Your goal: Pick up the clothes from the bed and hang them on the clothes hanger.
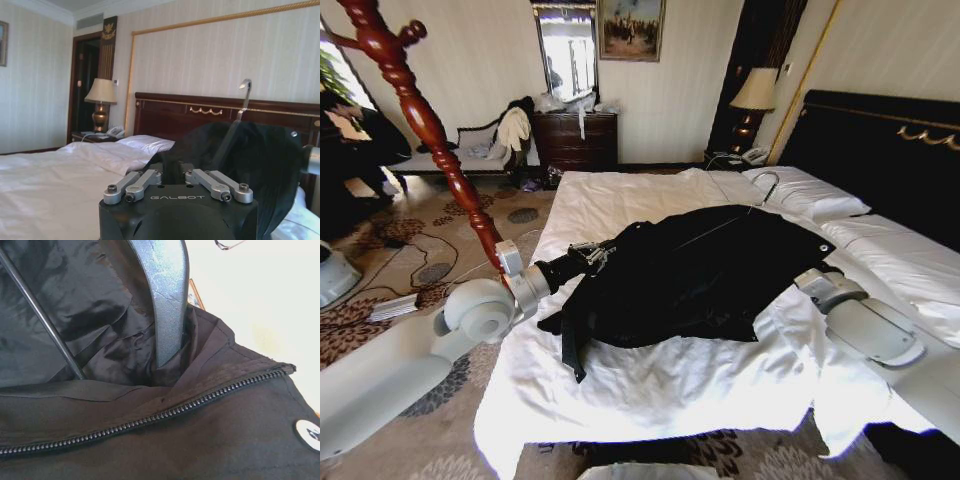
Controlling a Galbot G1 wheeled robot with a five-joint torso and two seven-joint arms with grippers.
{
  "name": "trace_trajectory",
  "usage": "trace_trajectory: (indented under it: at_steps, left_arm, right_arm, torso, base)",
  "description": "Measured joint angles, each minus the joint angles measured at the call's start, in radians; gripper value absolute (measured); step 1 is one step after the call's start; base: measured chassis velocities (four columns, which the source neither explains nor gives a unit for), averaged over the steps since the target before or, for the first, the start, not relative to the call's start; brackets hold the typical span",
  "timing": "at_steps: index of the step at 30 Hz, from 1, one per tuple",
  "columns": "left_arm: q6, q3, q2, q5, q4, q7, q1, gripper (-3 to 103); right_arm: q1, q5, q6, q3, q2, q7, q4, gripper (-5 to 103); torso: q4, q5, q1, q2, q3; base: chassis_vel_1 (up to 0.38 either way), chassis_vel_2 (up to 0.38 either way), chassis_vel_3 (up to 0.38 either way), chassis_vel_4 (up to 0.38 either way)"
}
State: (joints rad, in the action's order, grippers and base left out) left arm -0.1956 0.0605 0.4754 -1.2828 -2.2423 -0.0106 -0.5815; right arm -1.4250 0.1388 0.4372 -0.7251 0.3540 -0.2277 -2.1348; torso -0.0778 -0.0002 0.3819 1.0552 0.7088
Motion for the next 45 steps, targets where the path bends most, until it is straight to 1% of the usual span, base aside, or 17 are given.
trace_trajectory:
  at_steps: [1, 2, 4, 9, 13, 16, 20, 26, 28, 30, 31, 34, 35, 37, 38, 39, 45]
  left_arm:
    - [0.000, 0.000, 0.000, 0.000, -0.014, -0.006, 0.002, 24]
    - [0.000, -0.001, -0.002, 0.000, -0.032, -0.011, 0.003, 35]
    - [0.000, -0.001, -0.005, 0.000, -0.041, -0.013, 0.003, 35]
    - [0.000, 0.002, -0.013, 0.001, -0.046, -0.017, 0.000, 57]
    - [0.002, -0.017, -0.013, 0.002, -0.032, -0.017, -0.033, 69]
    - [0.003, -0.048, -0.006, -0.002, 0.015, -0.028, -0.082, 85]
    - [0.009, -0.059, 0.008, 0.016, 0.124, -0.024, -0.135, 95]
    - [0.009, -0.054, 0.052, -0.007, 0.293, 0.055, -0.145, 100]
    - [0.007, -0.041, 0.084, -0.006, 0.403, 0.136, -0.118, 100]
    - [0.012, -0.035, 0.114, 0.011, 0.487, 0.256, -0.095, 100]
    - [0.012, -0.035, 0.114, 0.011, 0.487, 0.256, -0.095, 100]
    - [0.032, -0.017, 0.181, 0.069, 0.612, 0.490, -0.059, 100]
    - [0.032, -0.017, 0.181, 0.069, 0.612, 0.490, -0.059, 100]
    - [0.073, 0.023, 0.217, 0.145, 0.689, 0.641, -0.016, 97]
    - [0.094, 0.058, 0.232, 0.183, 0.725, 0.688, 0.017, 97]
    - [0.112, 0.103, 0.252, 0.211, 0.764, 0.726, 0.060, 99]
    - [0.144, 0.242, 0.350, 0.246, 0.899, 0.784, 0.223, 100]
  right_arm:
    - [0.002, 0.000, 0.003, 0.003, 0.002, 0.001, 0.001, 19]
    - [0.007, 0.002, 0.010, 0.007, 0.004, 0.001, 0.002, 19]
    - [0.012, 0.004, 0.013, 0.010, 0.005, 0.002, 0.003, 19]
    - [0.013, 0.006, 0.015, 0.014, 0.011, 0.002, 0.006, 19]
    - [-0.006, 0.005, 0.012, 0.006, 0.015, 0.002, -0.004, 19]
    - [-0.028, -0.004, -0.008, -0.014, 0.017, 0.002, -0.018, 19]
    - [-0.033, -0.009, -0.044, -0.019, 0.024, -0.003, -0.021, 19]
    - [-0.040, -0.024, -0.075, -0.027, 0.033, -0.005, -0.037, 19]
    - [-0.047, -0.039, -0.089, -0.029, 0.035, -0.005, -0.046, 19]
    - [-0.039, -0.057, -0.104, -0.019, 0.035, 0.000, -0.047, 19]
    - [-0.039, -0.057, -0.104, -0.019, 0.035, 0.000, -0.047, 19]
    - [-0.035, -0.074, -0.124, -0.010, 0.029, 0.008, -0.046, 19]
    - [-0.035, -0.074, -0.124, -0.010, 0.029, 0.008, -0.046, 19]
    - [-0.033, -0.074, -0.132, -0.008, 0.020, 0.010, -0.041, 19]
    - [-0.034, -0.074, -0.134, -0.009, 0.018, 0.010, -0.041, 19]
    - [-0.034, -0.074, -0.136, -0.010, 0.018, 0.010, -0.041, 19]
    - [-0.034, -0.073, -0.137, -0.016, 0.018, 0.008, -0.044, 19]
  torso:
    - [-0.0001, 0.0001, 0.000, 0.000, 0.000]
    - [-0.0002, 0.0004, 0.000, 0.000, 0.000]
    - [-0.0002, 0.0004, 0.000, 0.000, 0.000]
    - [0.0000, 0.0001, 0.000, 0.000, 0.000]
    - [-0.0003, 0.0004, 0.000, 0.000, 0.000]
    - [0.0000, 0.0000, 0.000, 0.000, 0.000]
    - [0.0000, 0.0001, 0.000, 0.000, 0.000]
    - [0.0000, -0.0001, 0.000, 0.000, 0.000]
    - [-0.0003, 0.0000, 0.000, 0.000, 0.000]
    - [-0.0002, 0.0001, 0.000, 0.000, 0.000]
    - [-0.0002, 0.0001, 0.000, 0.000, 0.000]
    - [-0.0002, -0.0002, 0.000, 0.000, 0.000]
    - [-0.0002, -0.0002, 0.000, 0.000, 0.000]
    - [0.0004, 0.0004, 0.000, 0.000, 0.000]
    - [0.0006, 0.0004, 0.000, 0.000, 0.000]
    - [0.0004, 0.0001, 0.000, 0.000, 0.000]
    - [-0.0005, 0.0005, 0.000, 0.000, 0.000]
  base:
    - [0.000, 0.000, 0.000, 0.000]
    - [0.000, 0.000, 0.000, 0.000]
    - [0.000, 0.000, 0.000, 0.000]
    - [0.000, 0.000, 0.000, 0.000]
    - [0.000, 0.000, 0.000, 0.000]
    - [0.000, 0.000, 0.000, 0.000]
    - [0.000, 0.000, 0.000, 0.000]
    - [0.000, 0.000, 0.000, 0.000]
    - [0.000, 0.000, 0.000, 0.000]
    - [0.000, 0.000, 0.000, 0.000]
    - [0.000, 0.000, 0.000, 0.000]
    - [0.000, 0.000, 0.000, 0.000]
    - [0.000, 0.000, 0.000, 0.000]
    - [0.000, 0.000, 0.000, 0.000]
    - [0.000, 0.000, 0.000, 0.000]
    - [0.000, 0.000, 0.000, 0.000]
    - [0.000, 0.000, 0.000, 0.000]
